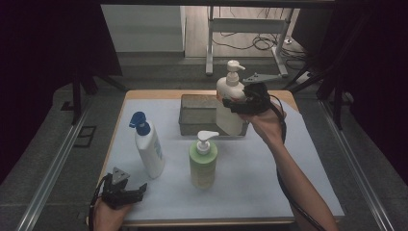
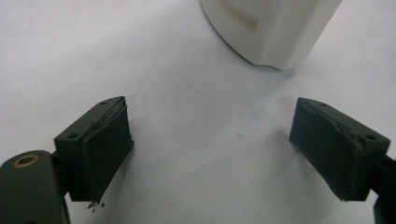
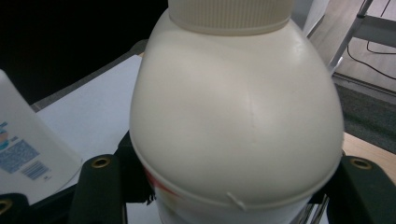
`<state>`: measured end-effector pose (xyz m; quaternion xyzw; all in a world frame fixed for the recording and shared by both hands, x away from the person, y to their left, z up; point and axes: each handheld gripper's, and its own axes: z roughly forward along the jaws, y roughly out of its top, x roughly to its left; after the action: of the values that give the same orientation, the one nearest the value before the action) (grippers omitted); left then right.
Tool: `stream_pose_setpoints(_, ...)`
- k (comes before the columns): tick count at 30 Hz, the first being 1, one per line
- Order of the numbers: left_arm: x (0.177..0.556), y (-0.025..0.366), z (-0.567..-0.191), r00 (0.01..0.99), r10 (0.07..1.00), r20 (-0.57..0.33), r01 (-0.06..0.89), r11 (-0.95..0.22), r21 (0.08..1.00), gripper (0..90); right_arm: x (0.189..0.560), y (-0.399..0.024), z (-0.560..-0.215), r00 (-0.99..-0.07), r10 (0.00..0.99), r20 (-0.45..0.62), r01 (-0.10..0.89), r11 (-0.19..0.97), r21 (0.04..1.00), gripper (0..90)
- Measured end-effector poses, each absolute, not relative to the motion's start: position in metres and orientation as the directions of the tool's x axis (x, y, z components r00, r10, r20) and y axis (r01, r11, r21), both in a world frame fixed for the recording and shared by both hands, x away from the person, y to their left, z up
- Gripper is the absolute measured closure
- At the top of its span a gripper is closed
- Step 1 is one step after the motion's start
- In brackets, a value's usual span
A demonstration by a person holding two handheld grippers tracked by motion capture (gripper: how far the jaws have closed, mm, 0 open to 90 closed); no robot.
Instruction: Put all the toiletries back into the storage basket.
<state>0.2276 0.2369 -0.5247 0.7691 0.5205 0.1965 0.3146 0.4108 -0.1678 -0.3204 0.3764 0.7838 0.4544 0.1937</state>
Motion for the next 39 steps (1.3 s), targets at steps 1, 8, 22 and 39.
stream_pose_setpoints(1, 0.228, 0.237, -0.525, 0.381, 0.924, -0.025, 0.677, -0.260, 0.688, 12.3, 0.413, -0.166, -0.321, -0.640, 0.768, 0.038, 0.414, 0.303, 0.858, 37.5)
stream_pose_setpoints(8, 0.227, 0.237, -0.524, 0.382, 0.924, -0.024, 0.679, -0.263, 0.685, 12.3, 0.425, -0.154, -0.324, -0.630, 0.776, 0.027, 0.406, 0.299, 0.863, 37.5)
stream_pose_setpoints(22, 0.228, 0.237, -0.524, 0.382, 0.924, -0.024, 0.679, -0.263, 0.685, 12.3, 0.452, -0.130, -0.336, -0.603, 0.797, 0.028, 0.405, 0.275, 0.872, 37.6)
stream_pose_setpoints(39, 0.228, 0.237, -0.524, 0.383, 0.923, -0.025, 0.680, -0.264, 0.684, 12.3, 0.483, -0.106, -0.354, -0.572, 0.820, 0.009, 0.400, 0.270, 0.876, 37.7)
